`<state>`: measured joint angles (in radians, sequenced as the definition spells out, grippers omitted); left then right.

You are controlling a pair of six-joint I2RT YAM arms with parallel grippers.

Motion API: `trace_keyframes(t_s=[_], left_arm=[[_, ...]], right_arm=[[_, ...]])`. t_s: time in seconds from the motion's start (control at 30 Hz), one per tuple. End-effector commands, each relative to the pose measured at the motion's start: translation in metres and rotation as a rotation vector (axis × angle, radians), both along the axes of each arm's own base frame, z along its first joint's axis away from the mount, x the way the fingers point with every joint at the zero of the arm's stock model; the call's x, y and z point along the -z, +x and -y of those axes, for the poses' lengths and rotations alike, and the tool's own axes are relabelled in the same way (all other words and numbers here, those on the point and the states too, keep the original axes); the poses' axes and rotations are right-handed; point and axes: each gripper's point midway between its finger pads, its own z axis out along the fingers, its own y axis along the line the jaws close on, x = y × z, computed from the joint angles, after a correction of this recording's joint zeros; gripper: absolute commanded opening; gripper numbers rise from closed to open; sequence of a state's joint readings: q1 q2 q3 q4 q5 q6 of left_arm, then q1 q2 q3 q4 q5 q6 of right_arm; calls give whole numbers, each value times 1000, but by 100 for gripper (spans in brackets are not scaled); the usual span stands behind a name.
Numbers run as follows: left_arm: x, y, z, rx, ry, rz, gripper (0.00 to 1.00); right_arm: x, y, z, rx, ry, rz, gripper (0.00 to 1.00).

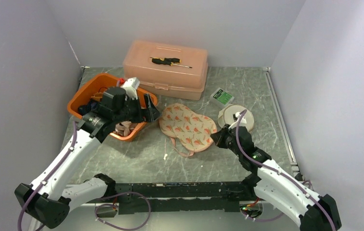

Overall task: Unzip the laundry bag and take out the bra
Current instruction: Move the laundry bag to the center of the board.

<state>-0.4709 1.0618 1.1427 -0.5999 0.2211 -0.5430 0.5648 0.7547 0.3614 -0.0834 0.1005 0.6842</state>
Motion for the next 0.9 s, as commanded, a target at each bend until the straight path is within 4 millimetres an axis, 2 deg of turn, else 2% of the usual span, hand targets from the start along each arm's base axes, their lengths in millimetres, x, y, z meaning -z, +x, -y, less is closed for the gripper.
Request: trace_keyframes(t_s=[0.0,0.1,0.13,0.27,0.3,0.37,0.47,0.67,0.87], left_arm=[[19,-12,11,-11,-17,5,94],[45,-27,33,21,-1,-46,94],[54,-32,39,33,10,-56,94],[84,-47,51,36,47,-104,94],[89,-50,52,38,46,-119,94],[98,-49,49,1,58,-133,94],[100,-48,43,-39,67,-137,94],[103,-47,14,-188,104,-146,94],[120,-61,11,-200,71,-212,92]], right_arm=[[18,-22,-4,-26,86,-79,0],[34,-39,-17,-77,168,-157,0],[36,-43,-19,-84,182,-166,3],[30,-47,-21,-97,192,-154,47],[27,-45,-19,-90,182,-148,56],[19,-41,-15,-78,154,-130,64],[3,-31,-8,-45,102,-90,68],[-14,-4,6,45,12,-15,69],[-28,15,10,78,-29,26,69]])
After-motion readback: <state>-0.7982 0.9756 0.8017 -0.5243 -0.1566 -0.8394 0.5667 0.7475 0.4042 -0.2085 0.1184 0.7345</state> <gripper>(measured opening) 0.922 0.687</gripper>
